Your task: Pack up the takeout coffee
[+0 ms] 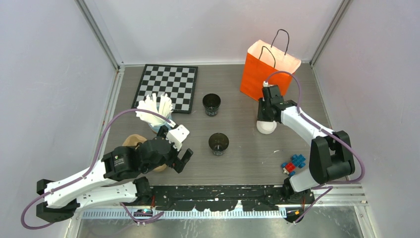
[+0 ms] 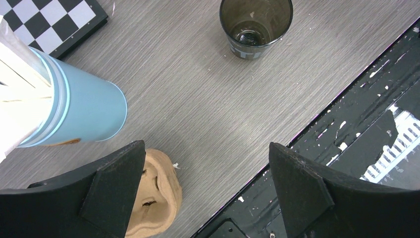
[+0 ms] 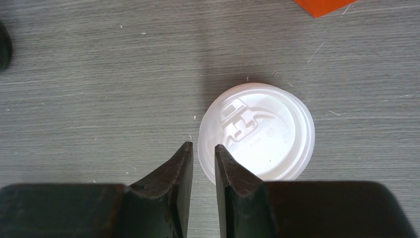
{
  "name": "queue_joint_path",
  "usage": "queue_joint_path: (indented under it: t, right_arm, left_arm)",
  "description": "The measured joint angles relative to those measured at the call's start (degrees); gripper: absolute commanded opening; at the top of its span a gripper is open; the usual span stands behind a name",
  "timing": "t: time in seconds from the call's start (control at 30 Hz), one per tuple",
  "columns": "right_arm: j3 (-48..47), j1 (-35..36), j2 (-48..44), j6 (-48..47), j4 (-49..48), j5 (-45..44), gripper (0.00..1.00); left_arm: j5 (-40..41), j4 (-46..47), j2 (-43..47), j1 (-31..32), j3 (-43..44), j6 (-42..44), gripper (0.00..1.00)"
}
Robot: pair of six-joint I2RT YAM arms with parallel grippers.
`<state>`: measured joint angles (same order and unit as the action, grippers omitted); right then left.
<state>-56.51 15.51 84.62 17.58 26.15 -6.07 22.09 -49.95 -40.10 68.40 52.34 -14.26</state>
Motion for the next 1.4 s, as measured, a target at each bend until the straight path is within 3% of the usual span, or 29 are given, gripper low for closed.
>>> queue_joint_path:
  t: [1.4]
  right_arm:
    - [-0.1,0.0,4.3,-1.0,-1.6,1.3,0.23]
  left_arm:
    - [0.0,0.0,-0.1,0.0,0.0,0.0,0.96]
